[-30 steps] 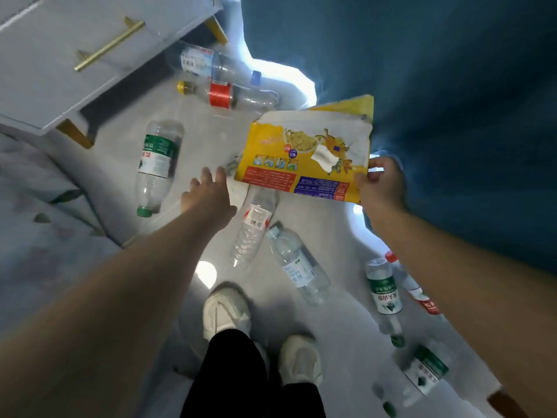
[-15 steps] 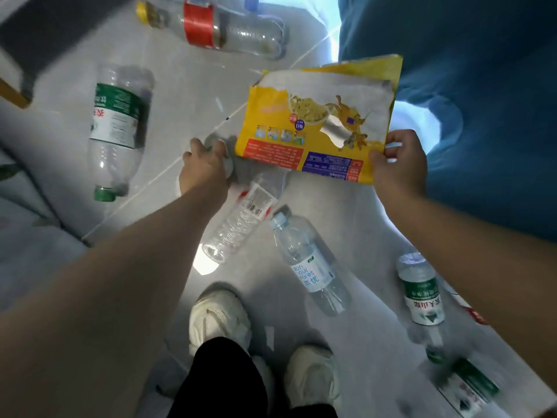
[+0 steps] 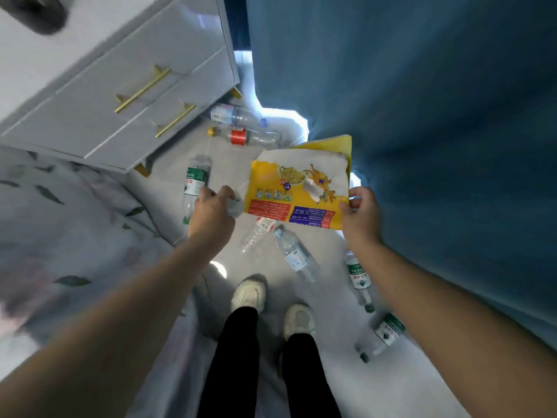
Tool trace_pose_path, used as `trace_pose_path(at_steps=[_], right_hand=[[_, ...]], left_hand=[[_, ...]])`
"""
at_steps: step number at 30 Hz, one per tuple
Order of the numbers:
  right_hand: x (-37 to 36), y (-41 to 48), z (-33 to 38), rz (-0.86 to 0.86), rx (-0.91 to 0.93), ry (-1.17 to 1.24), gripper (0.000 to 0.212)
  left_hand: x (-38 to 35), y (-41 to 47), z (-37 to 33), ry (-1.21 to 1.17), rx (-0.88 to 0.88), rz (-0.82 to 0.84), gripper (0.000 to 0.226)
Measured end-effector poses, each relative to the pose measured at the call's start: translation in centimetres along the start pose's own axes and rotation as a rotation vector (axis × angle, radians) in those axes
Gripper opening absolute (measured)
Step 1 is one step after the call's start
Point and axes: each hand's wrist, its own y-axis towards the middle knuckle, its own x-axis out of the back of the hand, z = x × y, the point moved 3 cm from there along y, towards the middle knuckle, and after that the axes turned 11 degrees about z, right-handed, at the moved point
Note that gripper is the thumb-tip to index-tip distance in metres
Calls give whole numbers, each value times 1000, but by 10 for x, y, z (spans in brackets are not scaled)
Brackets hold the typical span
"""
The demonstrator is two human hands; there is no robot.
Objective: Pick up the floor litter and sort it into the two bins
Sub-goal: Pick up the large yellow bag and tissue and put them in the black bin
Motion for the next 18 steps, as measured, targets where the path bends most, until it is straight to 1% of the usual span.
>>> trace_pose_path(at_steps=[6, 10, 14, 18], right_hand=[[78, -131, 79, -69, -20, 60, 17], [125, -220, 98, -178, -44, 117, 17], [161, -306, 92, -239, -81, 201, 12], [189, -378, 65, -297, -107, 284, 14]], left_hand=[[101, -122, -69, -113, -61, 65, 48], [144, -202, -100, -178, -160, 66, 48], [158, -278, -128, -185, -244, 81, 46], [139, -336, -157, -173, -376, 175, 47]])
